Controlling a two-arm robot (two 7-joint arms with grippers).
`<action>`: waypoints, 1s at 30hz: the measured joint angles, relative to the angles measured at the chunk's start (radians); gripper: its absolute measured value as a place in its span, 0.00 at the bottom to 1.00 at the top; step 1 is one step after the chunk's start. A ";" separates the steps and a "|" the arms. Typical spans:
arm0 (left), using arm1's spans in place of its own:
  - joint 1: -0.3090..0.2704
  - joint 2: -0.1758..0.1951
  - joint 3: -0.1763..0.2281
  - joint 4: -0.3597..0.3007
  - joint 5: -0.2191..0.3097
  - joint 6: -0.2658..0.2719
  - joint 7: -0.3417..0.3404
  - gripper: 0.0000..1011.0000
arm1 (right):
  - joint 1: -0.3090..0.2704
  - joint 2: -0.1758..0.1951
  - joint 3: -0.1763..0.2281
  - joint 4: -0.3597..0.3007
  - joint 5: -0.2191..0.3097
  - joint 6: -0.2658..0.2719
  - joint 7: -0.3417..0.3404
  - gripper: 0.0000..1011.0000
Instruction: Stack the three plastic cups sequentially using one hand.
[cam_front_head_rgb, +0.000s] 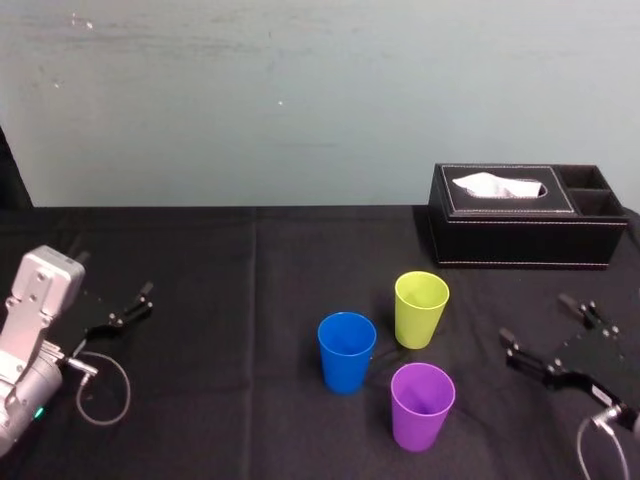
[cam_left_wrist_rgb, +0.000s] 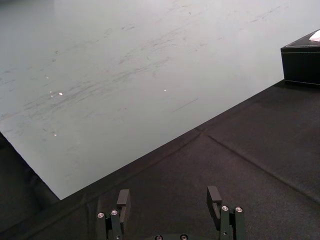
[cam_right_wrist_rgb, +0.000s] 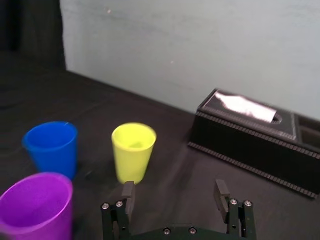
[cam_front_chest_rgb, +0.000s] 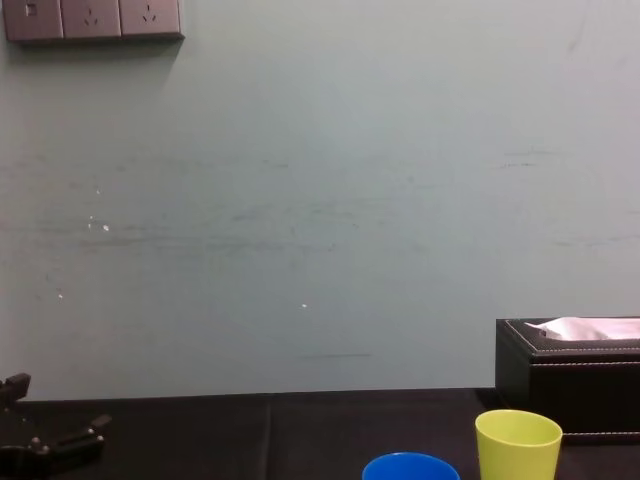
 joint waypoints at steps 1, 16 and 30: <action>0.000 0.000 0.000 0.000 0.000 0.000 0.000 0.99 | -0.027 0.016 0.016 -0.023 0.017 0.017 0.012 0.99; 0.000 0.000 0.000 0.000 0.000 0.000 0.000 0.99 | -0.149 0.146 0.043 -0.158 0.076 0.220 0.160 0.99; 0.000 0.000 0.000 0.000 0.000 0.000 0.000 0.99 | -0.114 0.101 0.000 -0.178 0.035 0.280 0.198 0.99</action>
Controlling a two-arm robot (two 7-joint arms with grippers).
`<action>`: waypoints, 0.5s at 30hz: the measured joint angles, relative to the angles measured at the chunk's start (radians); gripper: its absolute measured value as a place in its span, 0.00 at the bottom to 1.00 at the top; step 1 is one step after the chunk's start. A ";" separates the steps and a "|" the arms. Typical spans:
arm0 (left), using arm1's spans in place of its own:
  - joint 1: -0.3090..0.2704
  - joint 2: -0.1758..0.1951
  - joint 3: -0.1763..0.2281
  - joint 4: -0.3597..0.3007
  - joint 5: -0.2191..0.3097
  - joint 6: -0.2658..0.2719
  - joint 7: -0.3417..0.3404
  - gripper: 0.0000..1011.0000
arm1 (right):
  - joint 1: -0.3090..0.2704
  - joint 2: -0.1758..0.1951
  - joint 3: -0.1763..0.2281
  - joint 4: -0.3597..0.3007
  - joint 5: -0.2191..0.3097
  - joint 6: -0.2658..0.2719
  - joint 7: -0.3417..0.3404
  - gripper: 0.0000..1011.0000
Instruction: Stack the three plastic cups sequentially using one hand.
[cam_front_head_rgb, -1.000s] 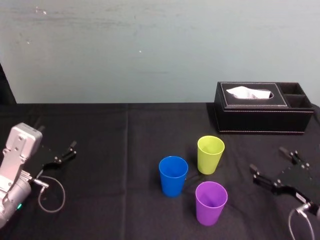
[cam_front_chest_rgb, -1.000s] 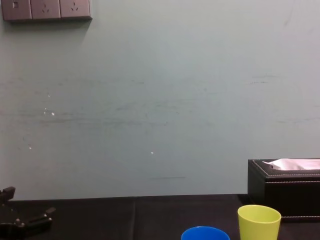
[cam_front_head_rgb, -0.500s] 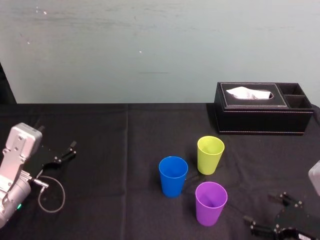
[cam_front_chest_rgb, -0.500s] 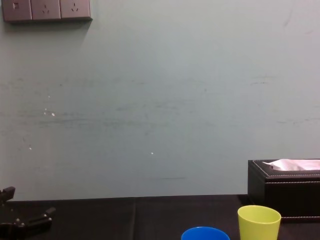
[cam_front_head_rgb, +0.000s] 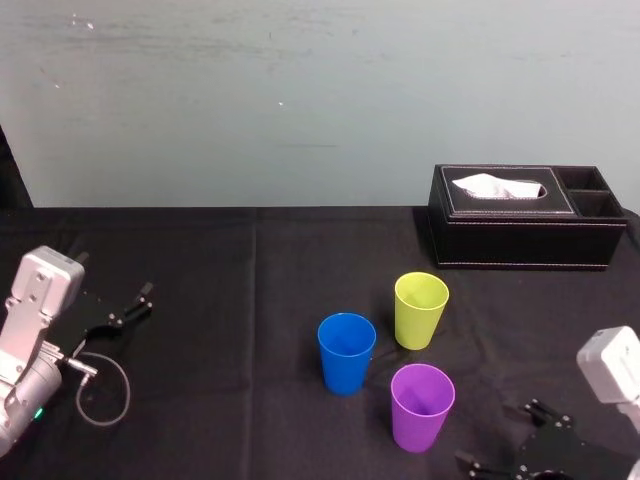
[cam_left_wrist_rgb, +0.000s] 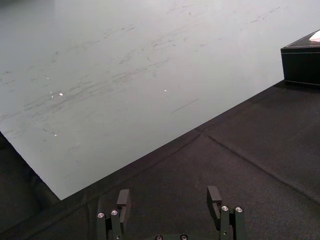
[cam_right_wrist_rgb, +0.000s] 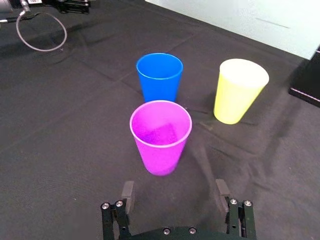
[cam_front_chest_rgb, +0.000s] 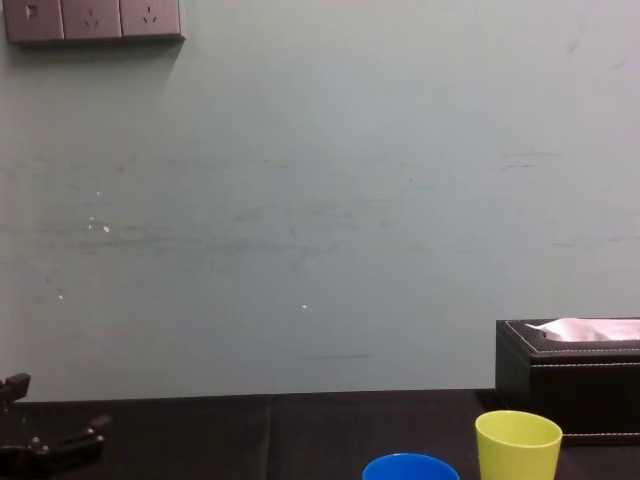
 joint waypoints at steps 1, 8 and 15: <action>0.000 0.000 0.000 0.000 0.000 0.000 0.000 0.99 | 0.008 -0.007 -0.005 0.000 -0.008 0.005 0.004 0.99; 0.000 0.000 0.000 0.000 0.000 0.000 0.000 0.99 | 0.043 -0.033 -0.022 0.000 -0.034 0.031 0.025 0.99; 0.000 0.000 0.000 0.000 0.000 0.000 0.000 0.99 | 0.081 -0.067 -0.040 0.017 -0.053 0.057 0.049 0.99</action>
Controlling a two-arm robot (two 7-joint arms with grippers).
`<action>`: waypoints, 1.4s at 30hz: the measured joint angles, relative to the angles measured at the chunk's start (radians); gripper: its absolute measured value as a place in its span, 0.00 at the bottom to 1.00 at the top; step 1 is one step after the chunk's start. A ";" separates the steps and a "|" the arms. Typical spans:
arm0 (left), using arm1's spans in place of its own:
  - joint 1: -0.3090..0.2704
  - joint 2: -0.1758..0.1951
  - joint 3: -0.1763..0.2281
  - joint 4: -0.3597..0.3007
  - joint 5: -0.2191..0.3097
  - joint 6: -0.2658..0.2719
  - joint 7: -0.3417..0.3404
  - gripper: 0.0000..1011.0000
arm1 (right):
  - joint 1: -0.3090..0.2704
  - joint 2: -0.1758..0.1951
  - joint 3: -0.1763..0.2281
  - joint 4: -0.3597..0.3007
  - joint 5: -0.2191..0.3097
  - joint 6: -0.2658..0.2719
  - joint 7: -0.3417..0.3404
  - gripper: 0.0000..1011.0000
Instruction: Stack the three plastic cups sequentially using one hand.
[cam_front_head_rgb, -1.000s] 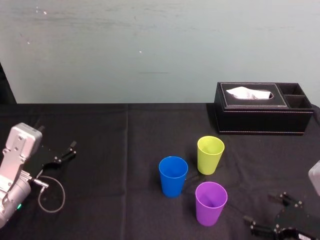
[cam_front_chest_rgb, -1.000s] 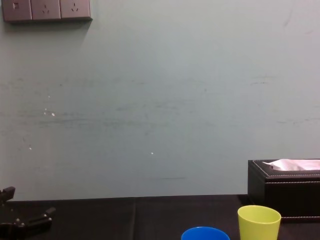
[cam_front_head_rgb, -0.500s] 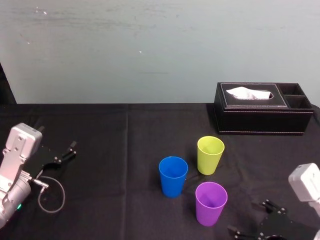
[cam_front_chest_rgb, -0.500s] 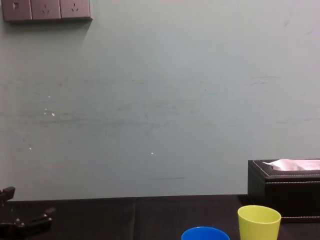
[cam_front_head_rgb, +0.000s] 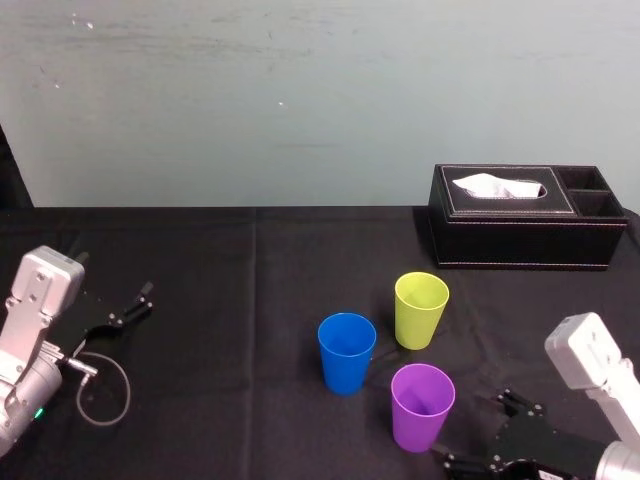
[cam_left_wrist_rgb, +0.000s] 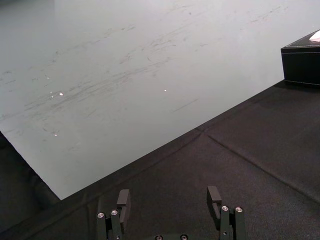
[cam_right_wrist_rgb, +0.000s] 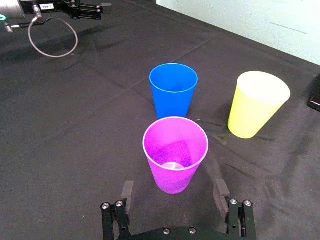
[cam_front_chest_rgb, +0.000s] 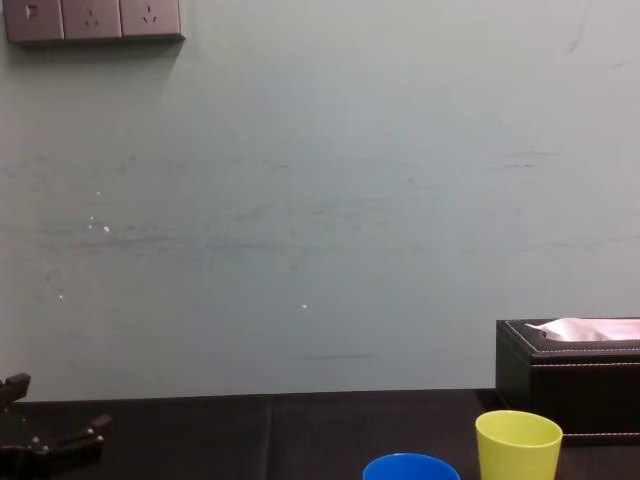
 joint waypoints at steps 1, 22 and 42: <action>0.000 0.000 0.000 0.000 0.000 0.000 0.000 0.99 | 0.004 -0.003 -0.002 0.002 -0.002 0.002 0.002 0.99; 0.000 0.000 0.000 0.000 0.000 0.000 0.000 0.99 | 0.084 -0.096 -0.047 0.081 -0.036 0.035 0.013 0.99; 0.000 0.000 0.000 0.000 0.000 0.000 0.000 0.99 | 0.134 -0.163 -0.073 0.131 -0.080 0.043 0.005 0.99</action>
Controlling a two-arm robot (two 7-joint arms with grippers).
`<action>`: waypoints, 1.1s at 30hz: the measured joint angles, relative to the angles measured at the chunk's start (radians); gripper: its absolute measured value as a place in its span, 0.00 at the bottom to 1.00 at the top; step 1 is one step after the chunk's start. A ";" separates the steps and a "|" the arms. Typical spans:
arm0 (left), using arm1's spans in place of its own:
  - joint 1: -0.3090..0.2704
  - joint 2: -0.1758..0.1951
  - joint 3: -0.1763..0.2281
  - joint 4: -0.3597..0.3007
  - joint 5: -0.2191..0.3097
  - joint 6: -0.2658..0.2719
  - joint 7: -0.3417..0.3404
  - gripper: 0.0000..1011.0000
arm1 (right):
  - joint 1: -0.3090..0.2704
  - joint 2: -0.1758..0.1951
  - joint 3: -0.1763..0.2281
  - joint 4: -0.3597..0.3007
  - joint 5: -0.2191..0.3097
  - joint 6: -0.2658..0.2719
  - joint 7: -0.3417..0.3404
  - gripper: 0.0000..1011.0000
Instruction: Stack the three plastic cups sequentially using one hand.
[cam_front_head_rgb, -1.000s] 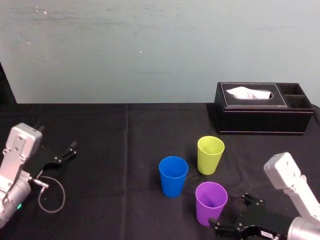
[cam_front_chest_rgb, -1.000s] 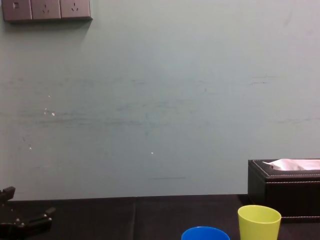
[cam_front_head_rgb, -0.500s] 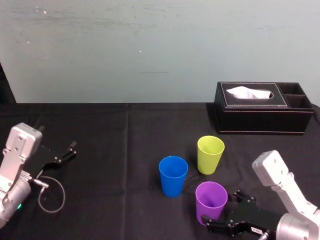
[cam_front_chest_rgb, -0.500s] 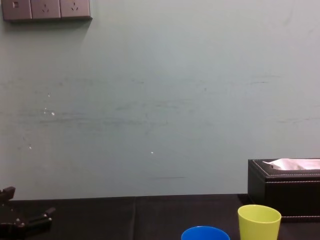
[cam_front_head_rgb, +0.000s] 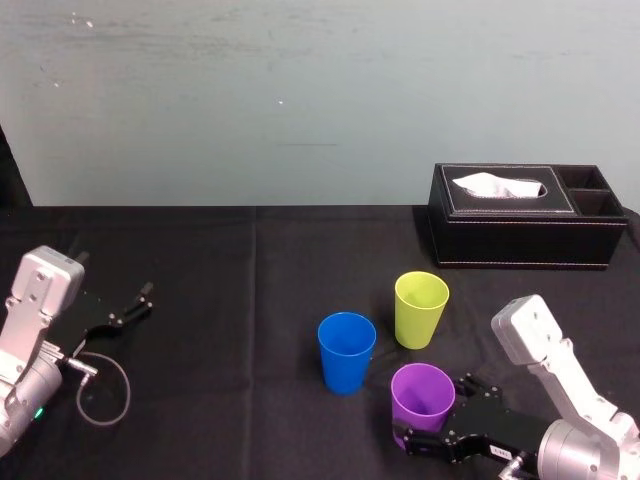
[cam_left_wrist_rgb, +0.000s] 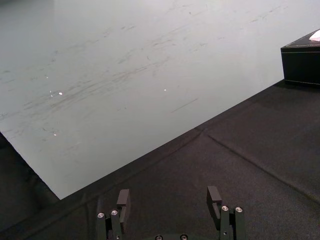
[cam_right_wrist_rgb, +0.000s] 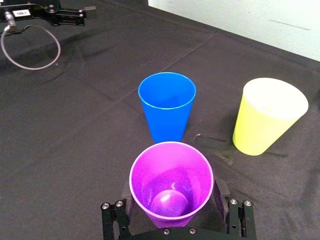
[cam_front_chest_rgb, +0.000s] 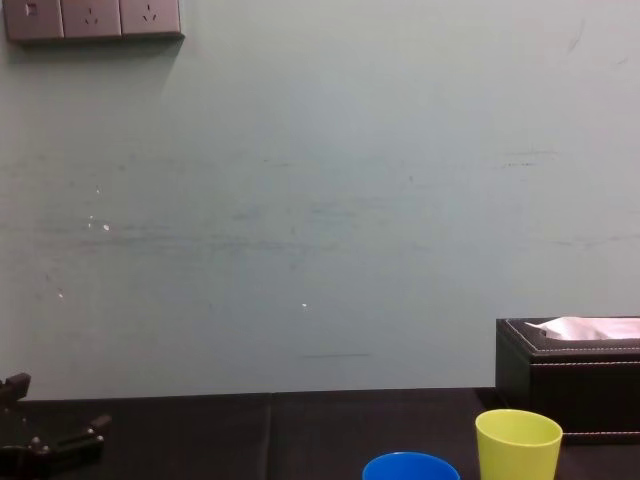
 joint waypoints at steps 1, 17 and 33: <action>0.000 0.000 0.000 0.000 0.000 0.000 0.000 0.99 | 0.000 -0.003 0.002 0.001 -0.003 0.000 -0.004 0.99; 0.000 0.000 0.000 0.000 0.000 0.000 0.000 0.99 | 0.015 -0.060 0.009 0.036 -0.015 -0.008 -0.020 0.99; 0.000 0.000 0.000 0.000 0.000 0.000 0.000 0.99 | 0.025 -0.077 0.004 0.049 -0.028 -0.010 -0.010 0.99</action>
